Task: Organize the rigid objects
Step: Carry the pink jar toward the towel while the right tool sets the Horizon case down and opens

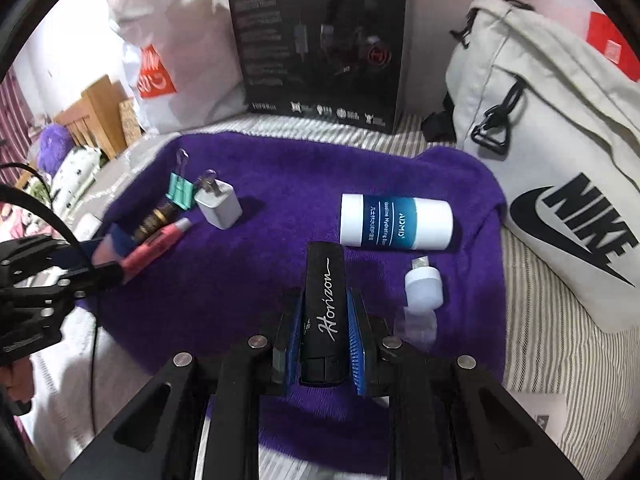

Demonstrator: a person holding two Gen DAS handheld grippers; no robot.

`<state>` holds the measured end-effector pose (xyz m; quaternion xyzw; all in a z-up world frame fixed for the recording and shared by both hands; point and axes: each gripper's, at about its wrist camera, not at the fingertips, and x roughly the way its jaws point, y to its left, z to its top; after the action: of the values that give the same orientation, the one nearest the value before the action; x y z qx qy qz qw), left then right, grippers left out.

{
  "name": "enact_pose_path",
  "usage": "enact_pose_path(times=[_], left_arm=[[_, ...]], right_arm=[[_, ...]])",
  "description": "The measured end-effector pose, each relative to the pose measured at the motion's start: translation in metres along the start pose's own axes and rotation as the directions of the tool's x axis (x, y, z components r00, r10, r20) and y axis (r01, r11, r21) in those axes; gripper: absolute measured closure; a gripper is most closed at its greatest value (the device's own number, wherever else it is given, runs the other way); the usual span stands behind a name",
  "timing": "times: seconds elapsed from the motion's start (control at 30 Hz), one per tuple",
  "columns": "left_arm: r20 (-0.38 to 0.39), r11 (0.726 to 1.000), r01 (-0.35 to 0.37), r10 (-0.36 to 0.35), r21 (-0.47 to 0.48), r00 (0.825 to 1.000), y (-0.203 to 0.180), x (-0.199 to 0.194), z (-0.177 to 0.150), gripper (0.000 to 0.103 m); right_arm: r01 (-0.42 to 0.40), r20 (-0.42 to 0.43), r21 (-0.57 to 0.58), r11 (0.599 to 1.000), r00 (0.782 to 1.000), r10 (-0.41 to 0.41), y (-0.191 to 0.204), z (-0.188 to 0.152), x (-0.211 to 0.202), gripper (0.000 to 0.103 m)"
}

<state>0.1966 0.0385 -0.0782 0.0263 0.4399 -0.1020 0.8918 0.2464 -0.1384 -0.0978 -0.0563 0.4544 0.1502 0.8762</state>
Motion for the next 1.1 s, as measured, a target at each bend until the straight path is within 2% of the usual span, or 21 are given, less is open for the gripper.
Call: enact_pose_path(times=[0.17,0.5,0.63,0.67,1.1], left_arm=[[-0.002,1.0,0.004,-0.004,0.001,1.0,0.004,0.002,0.001,0.071],[-0.012,1.0,0.015,-0.015,0.012,1.0,0.002,0.004,0.001,0.071],[-0.02,1.0,0.012,-0.012,0.015,1.0,0.003,0.003,-0.001,0.071],[-0.021,1.0,0.01,-0.01,0.016,1.0,0.003,0.003,-0.002,0.071],[-0.047,0.998,0.051,-0.049,0.035,0.998,-0.014,0.019,0.009,0.071]], right_arm=[[0.018,-0.031,0.003,1.0,0.999,-0.018,-0.003,0.002,0.018,0.082],[0.023,-0.017,-0.034,0.999,1.0,-0.024,0.001,-0.001,0.019,0.08],[-0.01,-0.023,-0.031,0.999,1.0,0.009,0.001,-0.001,0.017,0.067],[-0.01,-0.025,-0.029,1.0,1.0,0.01,0.001,-0.001,0.016,0.067],[0.007,0.043,0.007,1.0,0.999,-0.007,-0.014,-0.023,-0.043,0.067]])
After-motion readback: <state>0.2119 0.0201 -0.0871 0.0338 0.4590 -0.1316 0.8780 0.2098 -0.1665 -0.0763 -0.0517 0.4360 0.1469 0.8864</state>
